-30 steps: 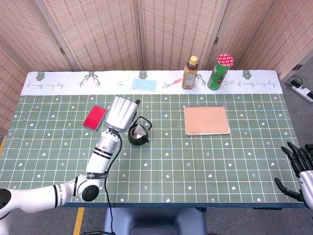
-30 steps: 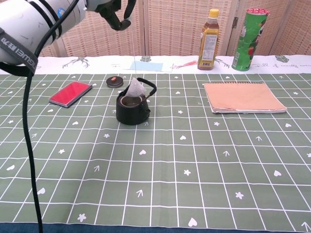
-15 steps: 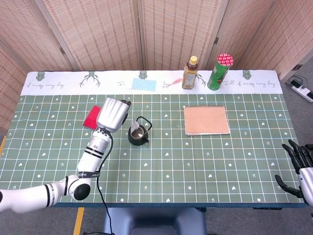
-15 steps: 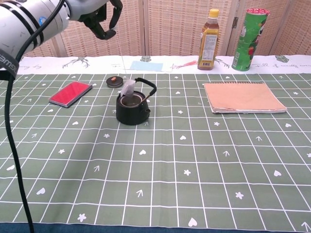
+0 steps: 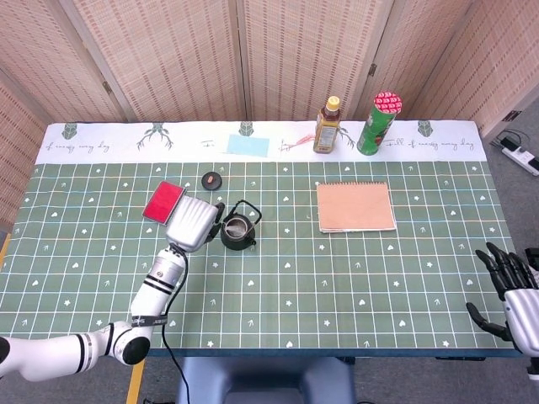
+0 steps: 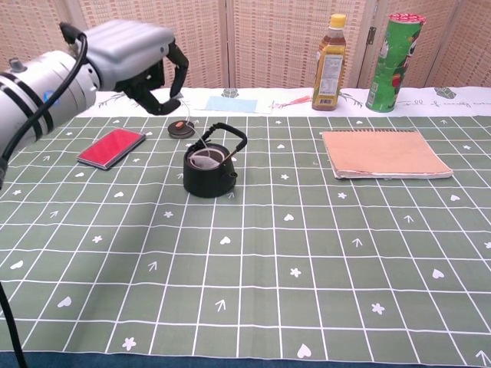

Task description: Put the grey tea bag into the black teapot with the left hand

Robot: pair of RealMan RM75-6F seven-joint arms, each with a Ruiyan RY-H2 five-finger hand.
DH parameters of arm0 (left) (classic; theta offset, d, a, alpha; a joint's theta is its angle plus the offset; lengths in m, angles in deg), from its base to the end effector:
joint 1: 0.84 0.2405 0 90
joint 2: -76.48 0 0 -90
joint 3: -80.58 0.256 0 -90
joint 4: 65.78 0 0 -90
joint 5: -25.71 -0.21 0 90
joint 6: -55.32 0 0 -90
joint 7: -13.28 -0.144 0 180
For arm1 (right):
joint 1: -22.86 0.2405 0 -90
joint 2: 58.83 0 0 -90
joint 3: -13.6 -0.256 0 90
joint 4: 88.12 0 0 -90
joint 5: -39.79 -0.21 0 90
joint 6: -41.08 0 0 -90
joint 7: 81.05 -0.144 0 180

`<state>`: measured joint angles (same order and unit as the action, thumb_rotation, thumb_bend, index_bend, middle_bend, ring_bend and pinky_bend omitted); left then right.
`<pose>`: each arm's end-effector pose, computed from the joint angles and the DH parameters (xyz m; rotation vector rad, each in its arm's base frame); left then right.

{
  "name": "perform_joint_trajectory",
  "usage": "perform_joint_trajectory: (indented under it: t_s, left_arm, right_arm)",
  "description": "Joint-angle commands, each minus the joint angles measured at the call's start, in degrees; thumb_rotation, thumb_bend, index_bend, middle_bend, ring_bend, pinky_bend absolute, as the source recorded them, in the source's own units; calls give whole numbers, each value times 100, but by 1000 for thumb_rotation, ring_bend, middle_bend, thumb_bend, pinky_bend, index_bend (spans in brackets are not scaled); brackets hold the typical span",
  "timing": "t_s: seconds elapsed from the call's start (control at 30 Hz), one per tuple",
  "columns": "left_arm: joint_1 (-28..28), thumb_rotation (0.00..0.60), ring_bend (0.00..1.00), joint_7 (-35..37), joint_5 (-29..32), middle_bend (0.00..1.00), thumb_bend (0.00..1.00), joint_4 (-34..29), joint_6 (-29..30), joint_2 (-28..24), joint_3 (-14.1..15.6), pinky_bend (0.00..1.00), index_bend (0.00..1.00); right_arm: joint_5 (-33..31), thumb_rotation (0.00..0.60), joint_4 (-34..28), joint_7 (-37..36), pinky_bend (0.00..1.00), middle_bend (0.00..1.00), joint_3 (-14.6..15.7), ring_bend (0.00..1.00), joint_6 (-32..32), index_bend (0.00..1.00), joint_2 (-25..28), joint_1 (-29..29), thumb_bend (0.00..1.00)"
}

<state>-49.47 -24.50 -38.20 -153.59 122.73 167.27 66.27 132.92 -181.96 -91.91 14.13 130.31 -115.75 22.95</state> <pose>-0.0768 0.3606 0.0108 -1.7655 -0.5356 -1.0208 -0.3117 -0.1423 0.1903 1.4053 -0.9749 0.9808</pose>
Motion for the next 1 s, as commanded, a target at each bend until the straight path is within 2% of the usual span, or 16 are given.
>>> perform_joint_trajectory:
  t_s: [0.03, 0.47, 0.6, 0.9, 1.0]
  left_arm:
    - [243, 600, 1000, 534, -296, 1000, 480, 277, 137, 260, 285, 1000, 678]
    - [1343, 600, 1000, 1936, -1029, 1000, 481, 333, 882, 338, 1079, 1000, 673]
    - [1524, 600, 1000, 2278, -1058, 1000, 481, 550, 825, 465, 1167, 1000, 587]
    - [1834, 600, 1000, 3087, -1177, 1000, 480, 1388, 667, 765, 1247, 1000, 599]
    - [1899, 600, 1000, 3274, -1186, 1000, 480, 1562, 560, 824, 1255, 1000, 522]
  right_arm:
    - [112, 600, -33, 114, 0, 0, 48, 0, 47, 0, -31, -20, 353]
    - [437, 600, -57, 434, 0, 0, 157, 0, 298, 0, -138, -139, 353]
    - [503, 600, -78, 570, 0, 0, 186, 0, 338, 0, -187, -169, 353]
    - [491, 600, -48, 536, 0, 0, 183, 0, 424, 0, -181, -218, 353]
    - [489, 600, -57, 568, 0, 0, 188, 0, 428, 0, -191, -229, 352]
